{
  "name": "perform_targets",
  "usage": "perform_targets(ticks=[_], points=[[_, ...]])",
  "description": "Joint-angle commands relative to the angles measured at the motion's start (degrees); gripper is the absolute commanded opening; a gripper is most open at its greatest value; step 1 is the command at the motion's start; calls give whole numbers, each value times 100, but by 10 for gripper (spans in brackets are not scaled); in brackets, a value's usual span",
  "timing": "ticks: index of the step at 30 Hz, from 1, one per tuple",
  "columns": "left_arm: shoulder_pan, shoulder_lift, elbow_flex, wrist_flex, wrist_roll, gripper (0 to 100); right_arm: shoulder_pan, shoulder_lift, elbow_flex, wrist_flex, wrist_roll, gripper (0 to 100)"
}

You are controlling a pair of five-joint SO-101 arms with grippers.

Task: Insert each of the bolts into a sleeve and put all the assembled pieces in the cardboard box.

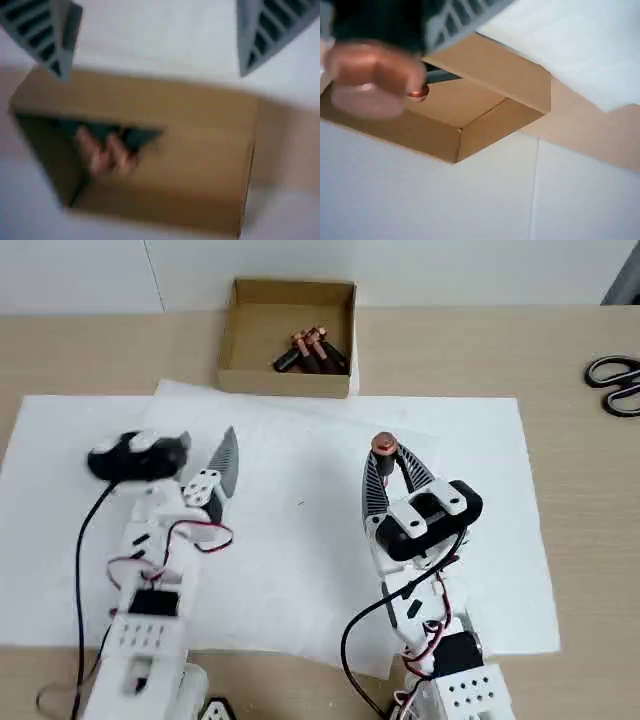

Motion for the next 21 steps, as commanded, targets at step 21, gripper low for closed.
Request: perform_targets(ticks=[21], points=[[-967,-4510,1051,5969,35,211,-4,-101,-431,426,44,3]])
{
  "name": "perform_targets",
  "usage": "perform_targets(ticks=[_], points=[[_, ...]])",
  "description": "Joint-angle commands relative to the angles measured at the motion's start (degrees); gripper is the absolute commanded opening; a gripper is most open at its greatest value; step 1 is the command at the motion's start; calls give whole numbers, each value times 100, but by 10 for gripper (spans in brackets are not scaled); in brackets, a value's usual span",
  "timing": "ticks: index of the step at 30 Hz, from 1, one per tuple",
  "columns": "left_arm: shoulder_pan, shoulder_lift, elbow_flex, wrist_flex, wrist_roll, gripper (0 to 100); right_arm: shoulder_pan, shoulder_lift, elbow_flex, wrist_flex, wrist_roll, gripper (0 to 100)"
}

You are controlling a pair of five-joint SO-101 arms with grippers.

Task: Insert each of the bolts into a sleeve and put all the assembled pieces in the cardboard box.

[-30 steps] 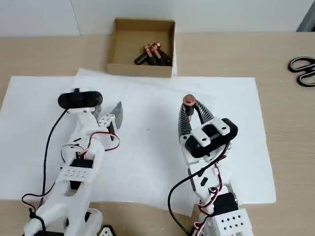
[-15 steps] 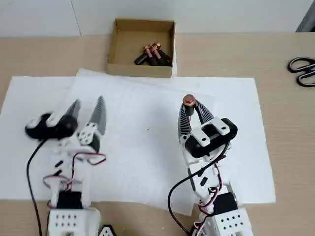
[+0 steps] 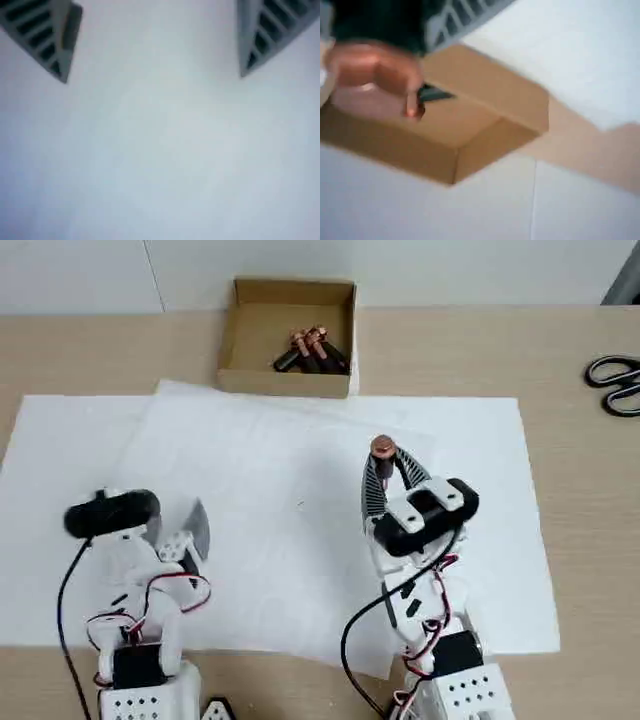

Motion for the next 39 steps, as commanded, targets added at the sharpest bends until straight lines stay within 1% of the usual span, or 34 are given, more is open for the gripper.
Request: perform_targets(ticks=[1,15,23,25,27,29,31,35,39], points=[[-26,-176,-101,290,44,211,-31,-101,-484,101,44,3],[-26,-176,-101,281,53,211,-4,-92,-589,119,44,3],[-26,-176,-101,281,53,211,154,-48,-686,119,44,3],[-26,-176,-101,281,53,211,145,-4,-897,365,53,3],[-26,-176,-101,281,53,211,145,171,-1389,866,53,3],[-26,-176,-101,281,53,211,145,549,-1960,1165,44,3],[-26,-176,-101,281,53,211,145,1147,-2488,1103,35,3],[-26,-176,-101,281,53,211,145,2870,-3587,567,35,3],[-26,-176,-101,281,53,211,145,4971,-4914,-154,35,3]])
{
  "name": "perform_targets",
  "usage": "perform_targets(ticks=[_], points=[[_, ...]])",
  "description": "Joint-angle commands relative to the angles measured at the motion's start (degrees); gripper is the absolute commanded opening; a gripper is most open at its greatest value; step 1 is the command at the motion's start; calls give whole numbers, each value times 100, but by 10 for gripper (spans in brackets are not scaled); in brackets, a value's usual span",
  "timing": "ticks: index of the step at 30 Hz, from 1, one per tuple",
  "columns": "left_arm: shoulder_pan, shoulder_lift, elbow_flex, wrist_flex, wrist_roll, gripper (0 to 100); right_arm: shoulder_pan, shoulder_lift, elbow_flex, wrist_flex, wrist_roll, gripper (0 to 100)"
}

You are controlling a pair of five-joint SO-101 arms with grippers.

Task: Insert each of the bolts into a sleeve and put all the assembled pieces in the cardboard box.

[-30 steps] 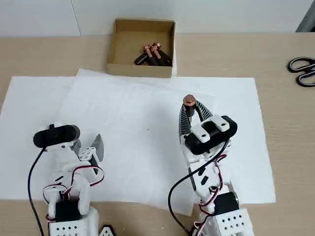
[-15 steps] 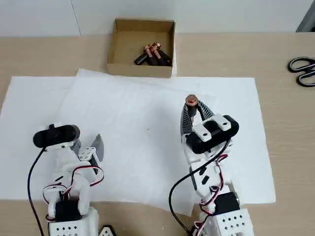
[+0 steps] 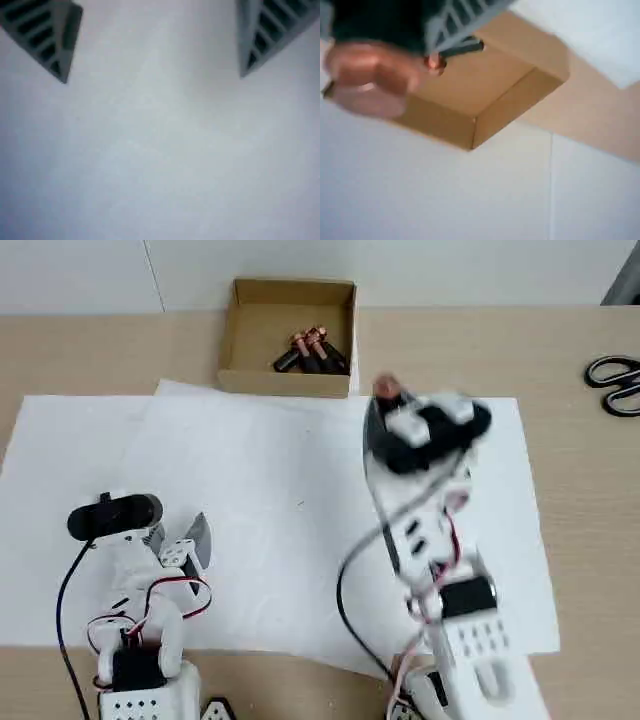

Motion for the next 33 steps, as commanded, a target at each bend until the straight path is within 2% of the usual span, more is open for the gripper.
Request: perform_targets(ticks=[1,7,17,23,30,33], points=[[-26,-88,-101,26,35,211,57,1956,-1600,-716,35,3],[-26,-88,-101,26,35,211,48,4980,-3868,-1552,35,3],[-26,-88,-101,26,35,211,13,8892,-7719,-1631,35,3],[-26,-88,-101,26,35,211,-31,10404,-9152,-1622,53,3],[-26,-88,-101,26,35,211,-127,11363,-9934,-1613,53,9],[-26,-88,-101,26,35,211,-127,11530,-10198,-1613,44,87]])
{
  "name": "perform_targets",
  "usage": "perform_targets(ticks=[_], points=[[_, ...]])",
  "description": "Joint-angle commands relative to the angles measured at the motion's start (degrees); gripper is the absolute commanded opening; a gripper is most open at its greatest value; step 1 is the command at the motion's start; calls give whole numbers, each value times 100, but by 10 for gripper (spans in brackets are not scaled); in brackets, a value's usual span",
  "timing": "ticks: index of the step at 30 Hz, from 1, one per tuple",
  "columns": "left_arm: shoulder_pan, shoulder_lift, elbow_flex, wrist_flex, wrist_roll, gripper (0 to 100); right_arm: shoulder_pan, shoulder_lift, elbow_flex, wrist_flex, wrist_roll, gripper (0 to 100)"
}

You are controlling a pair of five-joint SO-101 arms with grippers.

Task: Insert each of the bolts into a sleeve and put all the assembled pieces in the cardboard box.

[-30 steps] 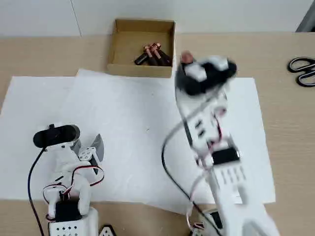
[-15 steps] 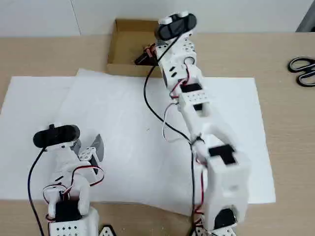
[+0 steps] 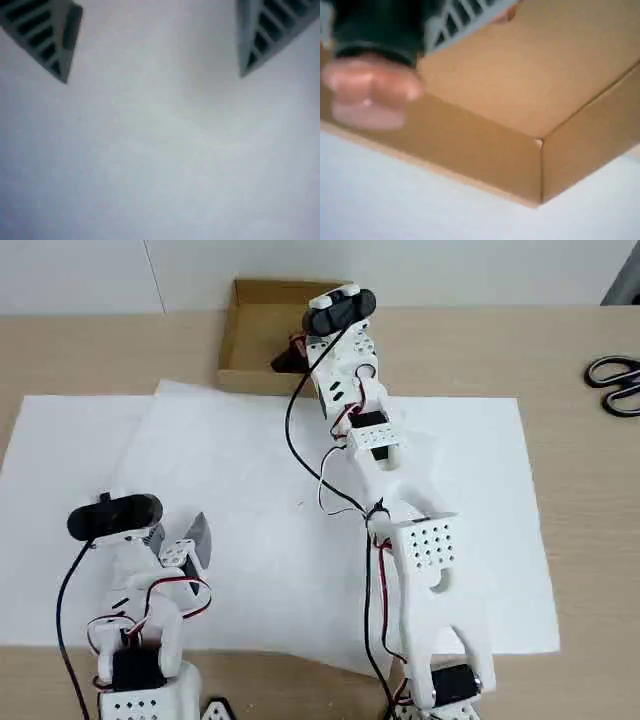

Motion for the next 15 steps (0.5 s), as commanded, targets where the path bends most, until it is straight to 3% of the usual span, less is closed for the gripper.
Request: perform_targets(ticks=[1,4,8,15], points=[[-26,-88,-101,26,35,211,-92,-31,-527,-110,44,122],[-26,-88,-101,26,35,211,-92,-92,-554,-110,62,182],[-26,-88,-101,26,35,211,-92,-338,-554,-48,70,184],[-26,-88,-101,26,35,211,-57,-1244,-554,1059,308,184]])
